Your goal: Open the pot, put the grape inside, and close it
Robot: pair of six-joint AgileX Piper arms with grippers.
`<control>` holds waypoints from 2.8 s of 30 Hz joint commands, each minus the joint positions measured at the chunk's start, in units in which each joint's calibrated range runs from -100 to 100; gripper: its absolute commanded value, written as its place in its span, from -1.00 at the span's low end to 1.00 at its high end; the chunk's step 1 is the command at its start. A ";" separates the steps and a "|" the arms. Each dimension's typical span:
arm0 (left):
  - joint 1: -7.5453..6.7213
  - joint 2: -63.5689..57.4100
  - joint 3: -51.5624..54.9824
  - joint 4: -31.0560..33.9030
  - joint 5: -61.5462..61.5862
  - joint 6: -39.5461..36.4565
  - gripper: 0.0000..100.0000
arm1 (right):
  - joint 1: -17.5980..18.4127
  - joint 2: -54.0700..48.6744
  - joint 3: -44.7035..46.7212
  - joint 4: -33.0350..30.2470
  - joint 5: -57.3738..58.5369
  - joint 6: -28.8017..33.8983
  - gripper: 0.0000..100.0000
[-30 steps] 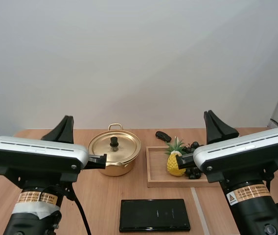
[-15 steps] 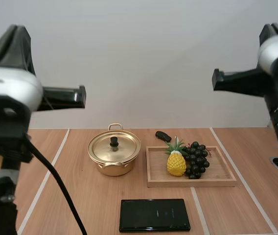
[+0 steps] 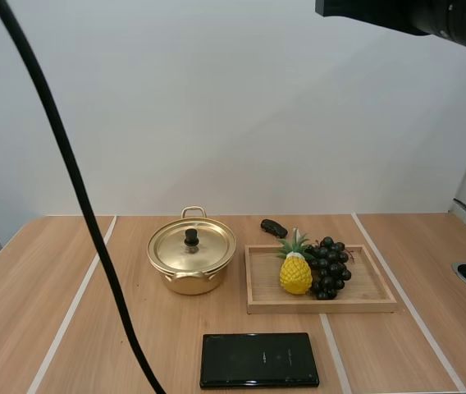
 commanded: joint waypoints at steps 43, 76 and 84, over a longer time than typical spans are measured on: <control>-0.08 47.37 -14.31 0.46 78.83 -2.86 -1.00 | -0.84 31.63 0.50 -16.43 55.43 15.34 -1.00; -0.08 52.06 -7.91 -5.64 71.01 12.07 1.00 | -0.84 31.63 0.49 -18.68 55.43 17.06 1.00; -0.08 56.26 -7.91 -12.01 70.46 17.95 1.00 | -0.84 31.63 0.49 -18.68 55.43 17.06 1.00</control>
